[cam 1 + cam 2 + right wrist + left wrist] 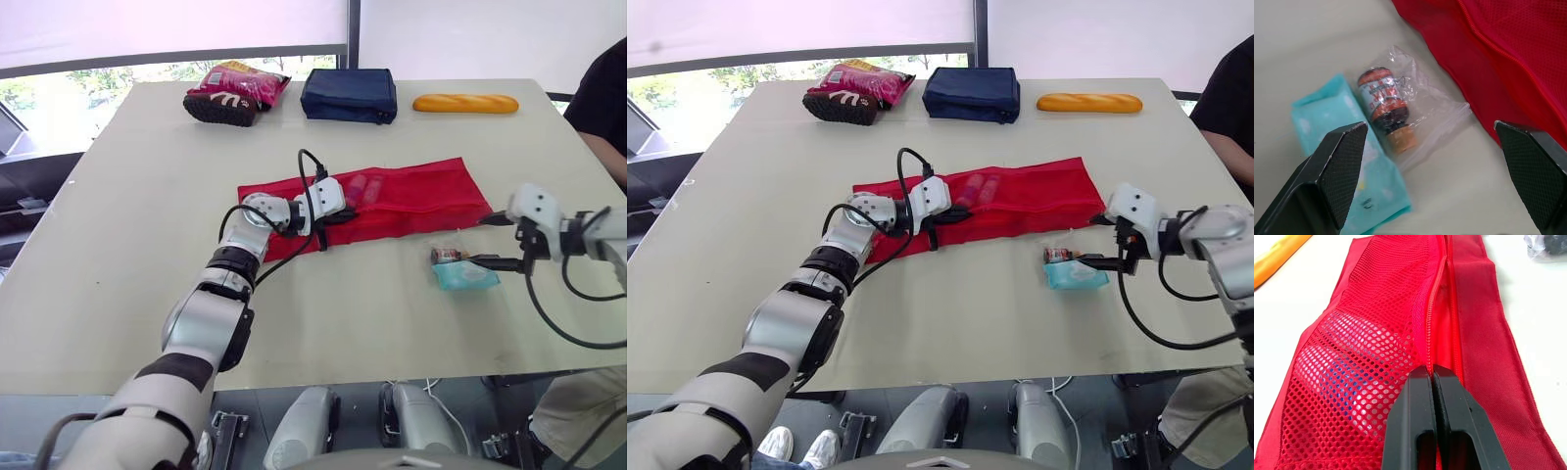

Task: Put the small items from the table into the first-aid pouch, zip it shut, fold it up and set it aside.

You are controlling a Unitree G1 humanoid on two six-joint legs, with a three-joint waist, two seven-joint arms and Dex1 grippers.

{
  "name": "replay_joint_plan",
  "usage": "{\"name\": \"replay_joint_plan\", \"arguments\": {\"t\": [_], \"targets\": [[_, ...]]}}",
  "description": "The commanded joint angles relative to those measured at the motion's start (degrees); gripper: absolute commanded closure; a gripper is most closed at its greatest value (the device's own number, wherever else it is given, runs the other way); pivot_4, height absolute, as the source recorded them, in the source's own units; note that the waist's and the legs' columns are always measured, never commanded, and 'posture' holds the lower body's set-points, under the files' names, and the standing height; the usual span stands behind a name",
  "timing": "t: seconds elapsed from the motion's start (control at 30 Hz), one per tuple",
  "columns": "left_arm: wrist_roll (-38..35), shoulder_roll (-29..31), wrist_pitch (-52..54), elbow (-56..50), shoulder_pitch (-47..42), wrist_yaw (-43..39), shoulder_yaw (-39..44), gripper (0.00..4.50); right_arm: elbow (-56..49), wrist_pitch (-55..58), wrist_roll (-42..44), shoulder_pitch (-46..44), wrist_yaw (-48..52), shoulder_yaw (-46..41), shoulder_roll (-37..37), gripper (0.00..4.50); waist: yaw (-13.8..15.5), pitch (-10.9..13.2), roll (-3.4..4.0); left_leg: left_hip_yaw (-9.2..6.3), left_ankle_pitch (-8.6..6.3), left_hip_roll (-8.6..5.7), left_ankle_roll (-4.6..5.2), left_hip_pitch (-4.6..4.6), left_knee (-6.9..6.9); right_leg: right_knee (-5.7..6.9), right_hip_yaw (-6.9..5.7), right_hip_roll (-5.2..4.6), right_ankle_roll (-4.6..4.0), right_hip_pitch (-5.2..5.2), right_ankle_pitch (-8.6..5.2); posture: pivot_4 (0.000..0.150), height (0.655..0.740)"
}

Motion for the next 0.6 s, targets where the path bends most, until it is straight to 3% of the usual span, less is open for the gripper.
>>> {"name": "replay_joint_plan", "arguments": {"t": [0.03,0.5,0.6], "targets": [[-0.6,-0.1,-0.6,-1.8,-0.1,0.5,0.9,4.50,2.6,-1.5,-2.6,-3.0,0.8,1.0,1.0,0.08,0.1,0.0,0.00,0.00,0.00,-0.01,0.00,-0.01,0.00,0.00,0.00,0.00,0.00,-0.01,0.00,0.150,0.7395],[-0.5,-0.5,-0.7,-1.7,0.1,1.0,0.7,4.50,5.9,-6.3,-8.8,-5.1,5.7,4.7,3.8,0.08,0.0,0.0,0.02,-0.01,0.00,-0.02,-0.01,0.00,0.00,0.00,-0.01,0.00,0.00,-0.01,0.00,0.150,0.7395],[-0.4,-0.6,-0.7,-1.7,0.0,1.1,0.7,4.50,6.4,-7.2,-9.3,-4.9,6.0,4.5,4.6,0.91,0.0,0.0,0.02,-0.02,0.00,-0.02,-0.01,0.00,0.00,0.00,-0.01,0.00,0.00,-0.01,0.00,0.150,0.7395]]}}
